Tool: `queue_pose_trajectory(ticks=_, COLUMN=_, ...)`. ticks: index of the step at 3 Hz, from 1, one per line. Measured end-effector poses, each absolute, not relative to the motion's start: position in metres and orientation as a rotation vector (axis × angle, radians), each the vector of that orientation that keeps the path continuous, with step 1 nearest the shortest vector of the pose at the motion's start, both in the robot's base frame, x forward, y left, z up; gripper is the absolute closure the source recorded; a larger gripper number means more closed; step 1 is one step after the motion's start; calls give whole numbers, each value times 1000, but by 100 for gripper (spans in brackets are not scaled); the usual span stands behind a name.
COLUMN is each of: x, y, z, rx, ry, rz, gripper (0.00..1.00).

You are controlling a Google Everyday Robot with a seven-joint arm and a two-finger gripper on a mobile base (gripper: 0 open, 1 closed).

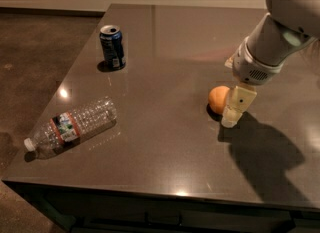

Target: Move orange near pepsi can

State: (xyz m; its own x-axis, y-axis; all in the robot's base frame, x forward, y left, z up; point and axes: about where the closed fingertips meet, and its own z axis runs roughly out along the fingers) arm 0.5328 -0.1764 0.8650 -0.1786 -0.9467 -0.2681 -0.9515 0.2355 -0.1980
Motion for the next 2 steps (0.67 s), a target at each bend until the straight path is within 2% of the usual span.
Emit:
queue_pose_trajectory(ticks=1, x=531, y=-175, z=859, rx=-1784, ry=2184, rz=35, gripper=0)
queue_pose_trajectory(ticks=2, x=529, y=-174, z=857, rx=-1793, ry=2191, rz=60, gripper=14)
